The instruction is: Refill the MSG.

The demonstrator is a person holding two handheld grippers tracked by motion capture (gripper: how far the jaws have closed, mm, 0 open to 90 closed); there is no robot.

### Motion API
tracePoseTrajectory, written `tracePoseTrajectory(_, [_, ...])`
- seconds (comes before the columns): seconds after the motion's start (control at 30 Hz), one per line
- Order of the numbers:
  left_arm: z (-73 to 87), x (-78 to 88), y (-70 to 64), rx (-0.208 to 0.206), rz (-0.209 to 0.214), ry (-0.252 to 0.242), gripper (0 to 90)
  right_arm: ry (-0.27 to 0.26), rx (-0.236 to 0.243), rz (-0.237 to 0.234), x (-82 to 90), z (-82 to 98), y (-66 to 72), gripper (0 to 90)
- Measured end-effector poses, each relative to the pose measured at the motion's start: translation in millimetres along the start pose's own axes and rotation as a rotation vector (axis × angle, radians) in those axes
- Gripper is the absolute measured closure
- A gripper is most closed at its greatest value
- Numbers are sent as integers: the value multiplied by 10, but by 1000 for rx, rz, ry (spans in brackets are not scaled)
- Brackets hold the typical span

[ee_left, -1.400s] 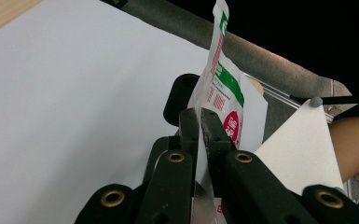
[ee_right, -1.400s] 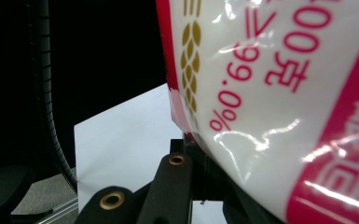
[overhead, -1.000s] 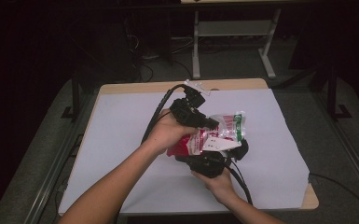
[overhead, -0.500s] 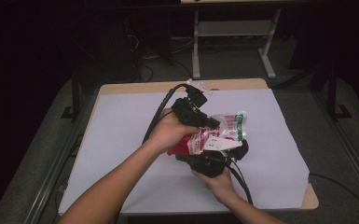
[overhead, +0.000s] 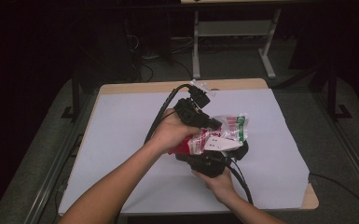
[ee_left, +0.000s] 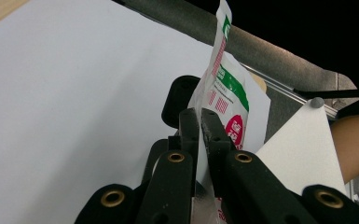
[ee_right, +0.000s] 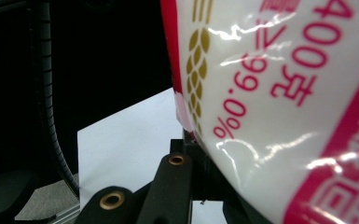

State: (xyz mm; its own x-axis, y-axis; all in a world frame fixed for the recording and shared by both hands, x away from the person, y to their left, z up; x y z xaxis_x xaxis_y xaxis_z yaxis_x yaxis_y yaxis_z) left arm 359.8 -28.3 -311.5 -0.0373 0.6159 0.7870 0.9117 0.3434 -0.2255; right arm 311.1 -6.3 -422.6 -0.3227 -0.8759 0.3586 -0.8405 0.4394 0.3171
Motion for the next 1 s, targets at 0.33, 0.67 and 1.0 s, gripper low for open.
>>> tracePoseTrajectory(0.33, [-4, -14, -2, 12, 2, -3, 900, -3, -2, -2, 2, -4, 0, 900])
tracePoseTrajectory(0.67, [-5, -51, -8, 17, 7, 1, 900, -2, 4, -7, 4, -3, 6, 900])
tracePoseTrajectory(1.0, [21, -30, 15, 21, 6, -4, 900, 3, 5, -8, -8, 5, 5, 900])
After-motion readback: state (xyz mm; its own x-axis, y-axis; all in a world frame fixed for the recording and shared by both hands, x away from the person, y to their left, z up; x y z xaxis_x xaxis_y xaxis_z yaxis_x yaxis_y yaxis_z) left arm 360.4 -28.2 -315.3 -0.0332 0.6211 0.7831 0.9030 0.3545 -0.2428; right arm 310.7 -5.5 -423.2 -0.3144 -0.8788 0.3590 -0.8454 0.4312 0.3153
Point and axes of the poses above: each handheld gripper's, and its own axes: x roughly backward along the jaws, z roughly out of its underside, y roughly to its left, the point moved 8 cm from there along -x, roughly forward along the jaws, and after that the axes turned 9 degrees about y, right-handed, at the moved point
